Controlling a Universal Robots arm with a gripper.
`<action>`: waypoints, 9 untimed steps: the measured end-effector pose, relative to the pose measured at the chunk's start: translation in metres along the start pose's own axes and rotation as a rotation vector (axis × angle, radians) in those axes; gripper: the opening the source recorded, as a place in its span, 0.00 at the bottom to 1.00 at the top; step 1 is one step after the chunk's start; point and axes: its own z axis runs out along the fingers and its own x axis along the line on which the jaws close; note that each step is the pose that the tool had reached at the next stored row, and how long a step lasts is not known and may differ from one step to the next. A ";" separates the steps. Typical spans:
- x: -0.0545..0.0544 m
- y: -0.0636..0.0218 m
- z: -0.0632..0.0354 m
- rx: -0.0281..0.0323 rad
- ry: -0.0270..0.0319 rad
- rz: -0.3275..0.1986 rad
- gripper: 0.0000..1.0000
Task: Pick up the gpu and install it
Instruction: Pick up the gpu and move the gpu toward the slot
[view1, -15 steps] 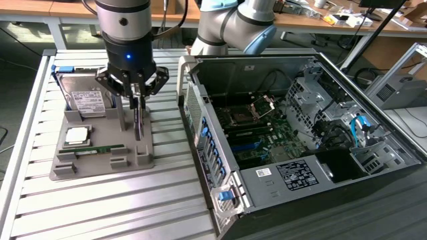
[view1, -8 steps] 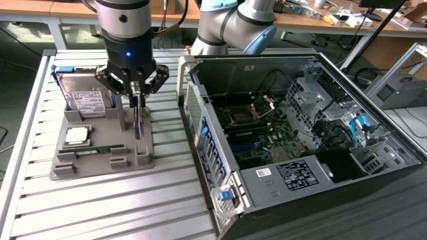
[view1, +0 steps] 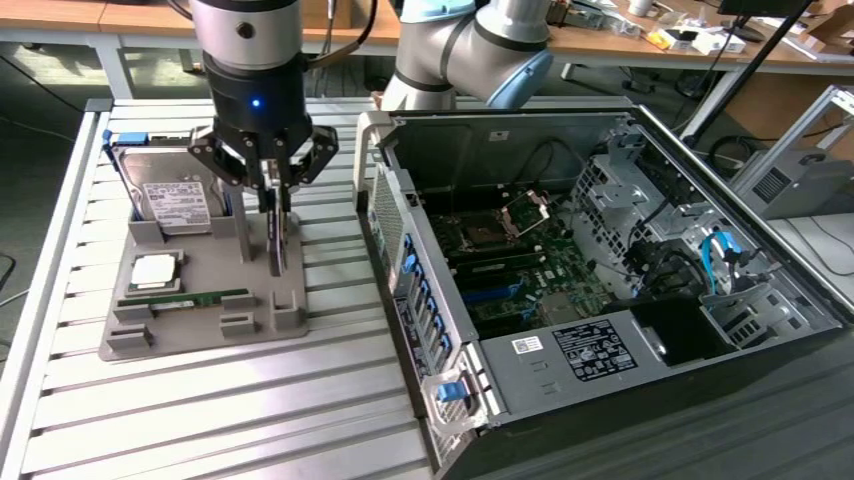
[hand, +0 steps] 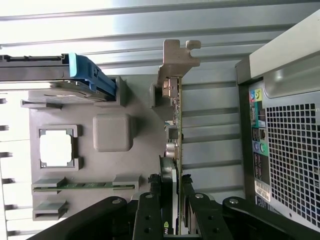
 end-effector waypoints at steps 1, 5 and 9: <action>0.000 0.0000 -0.0004 -0.0001 -0.0001 0.000 0.27; 0.000 0.0001 -0.0029 0.0001 0.0002 0.000 0.27; 0.000 0.0003 -0.0065 0.0000 0.0000 0.000 0.27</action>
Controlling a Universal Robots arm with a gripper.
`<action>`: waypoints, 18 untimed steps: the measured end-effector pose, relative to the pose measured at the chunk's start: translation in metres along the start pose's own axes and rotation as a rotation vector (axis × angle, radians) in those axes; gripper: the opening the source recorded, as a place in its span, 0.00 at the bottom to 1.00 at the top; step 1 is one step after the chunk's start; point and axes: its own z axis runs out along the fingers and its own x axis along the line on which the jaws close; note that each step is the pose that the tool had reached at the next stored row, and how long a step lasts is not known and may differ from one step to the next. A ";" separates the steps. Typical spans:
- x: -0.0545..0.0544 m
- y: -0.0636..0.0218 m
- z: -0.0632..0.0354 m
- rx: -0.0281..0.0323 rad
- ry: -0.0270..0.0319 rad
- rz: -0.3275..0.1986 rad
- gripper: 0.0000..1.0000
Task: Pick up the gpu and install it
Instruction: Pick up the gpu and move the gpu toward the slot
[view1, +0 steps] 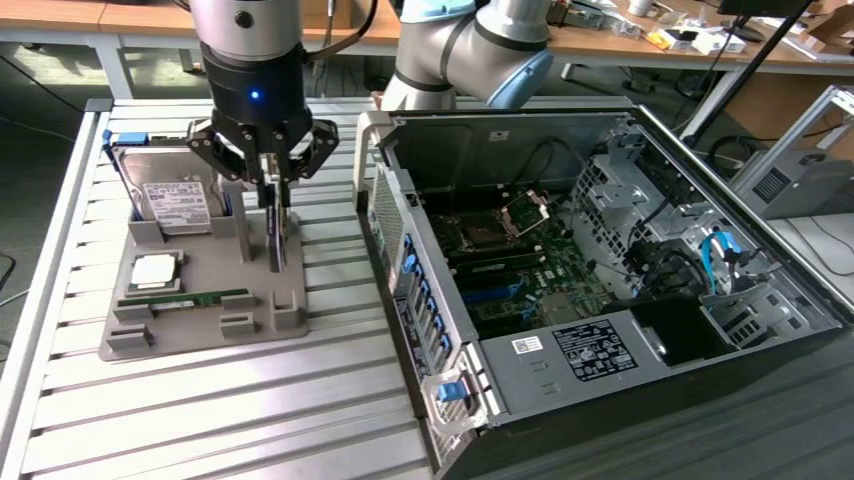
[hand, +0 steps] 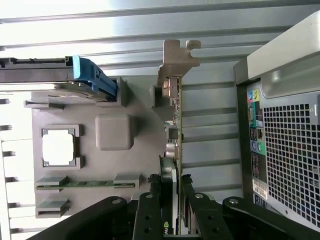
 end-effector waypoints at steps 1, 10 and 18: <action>0.000 0.0000 -0.0005 0.0000 0.0000 0.000 0.27; 0.000 0.0002 -0.0051 0.0000 0.0000 0.000 0.27; 0.000 0.0004 -0.0091 0.0000 0.0000 0.000 0.27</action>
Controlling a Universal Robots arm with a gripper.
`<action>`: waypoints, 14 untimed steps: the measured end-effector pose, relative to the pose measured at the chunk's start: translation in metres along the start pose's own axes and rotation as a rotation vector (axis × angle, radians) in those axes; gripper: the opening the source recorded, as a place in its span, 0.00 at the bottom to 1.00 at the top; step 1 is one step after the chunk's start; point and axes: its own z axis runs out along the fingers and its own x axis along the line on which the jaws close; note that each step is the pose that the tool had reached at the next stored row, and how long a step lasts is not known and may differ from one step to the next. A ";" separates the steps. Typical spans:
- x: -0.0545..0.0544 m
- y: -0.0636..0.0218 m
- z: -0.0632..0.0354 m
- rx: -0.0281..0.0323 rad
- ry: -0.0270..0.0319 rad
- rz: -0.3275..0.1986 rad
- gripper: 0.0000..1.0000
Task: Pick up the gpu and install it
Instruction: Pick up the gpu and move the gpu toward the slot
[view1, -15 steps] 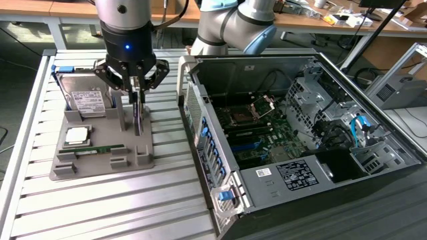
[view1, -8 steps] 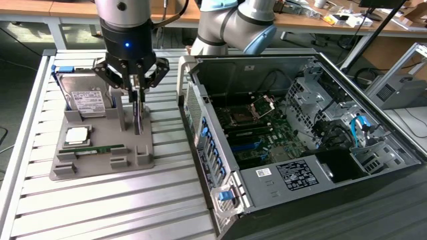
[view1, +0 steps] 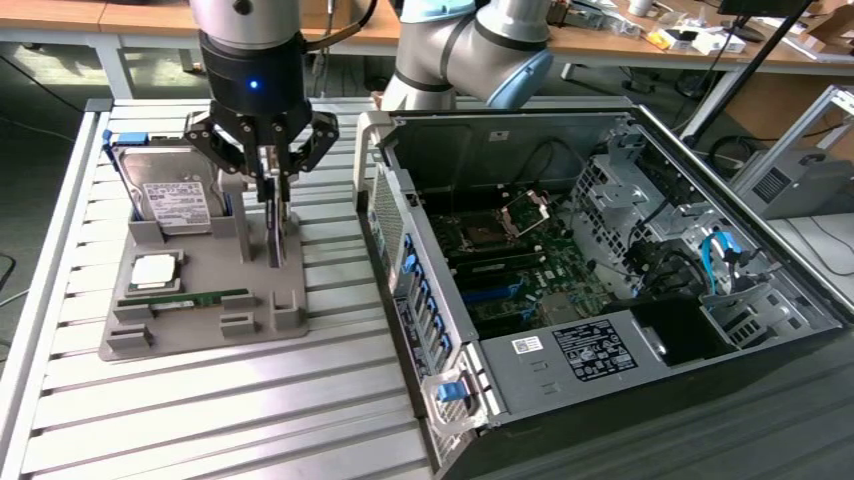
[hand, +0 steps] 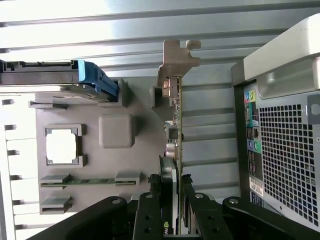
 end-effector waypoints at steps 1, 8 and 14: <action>0.000 0.0001 -0.0013 0.0000 0.0000 0.000 0.27; 0.000 0.0005 -0.0109 0.0000 0.0000 0.000 0.27; 0.000 0.0006 -0.0149 0.0000 0.0000 0.000 0.27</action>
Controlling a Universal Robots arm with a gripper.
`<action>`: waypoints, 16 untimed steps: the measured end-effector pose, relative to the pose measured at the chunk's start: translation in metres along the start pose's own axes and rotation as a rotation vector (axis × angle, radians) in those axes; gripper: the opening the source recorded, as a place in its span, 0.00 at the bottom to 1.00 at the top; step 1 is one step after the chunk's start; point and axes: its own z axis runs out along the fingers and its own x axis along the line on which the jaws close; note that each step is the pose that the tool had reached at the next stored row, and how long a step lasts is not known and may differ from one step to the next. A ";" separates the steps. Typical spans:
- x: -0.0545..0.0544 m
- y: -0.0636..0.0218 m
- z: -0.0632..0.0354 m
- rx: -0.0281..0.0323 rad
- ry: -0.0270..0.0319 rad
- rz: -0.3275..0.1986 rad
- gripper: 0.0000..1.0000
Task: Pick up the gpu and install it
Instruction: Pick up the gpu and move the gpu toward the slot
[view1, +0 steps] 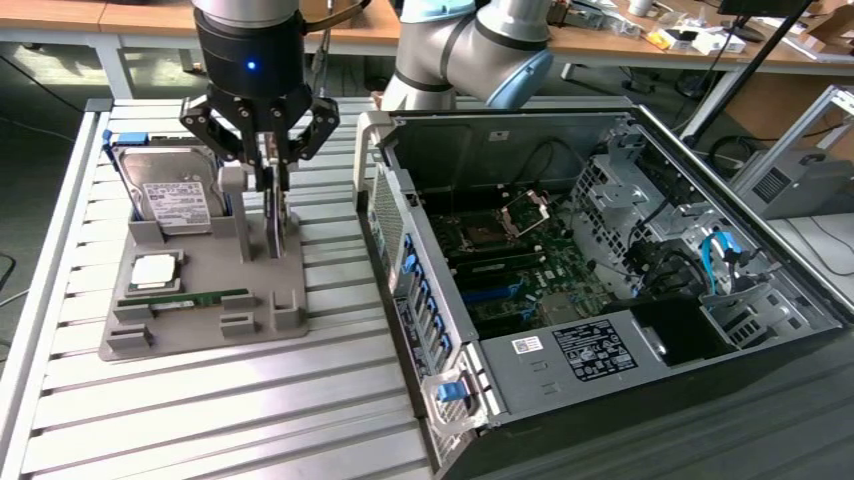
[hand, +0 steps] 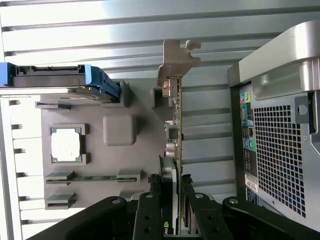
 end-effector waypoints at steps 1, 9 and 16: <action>0.000 0.0000 -0.0007 0.0000 0.0000 0.000 0.27; 0.000 0.0003 -0.0062 -0.0001 0.0000 0.000 0.27; 0.000 0.0004 -0.0107 0.0000 0.0000 0.000 0.27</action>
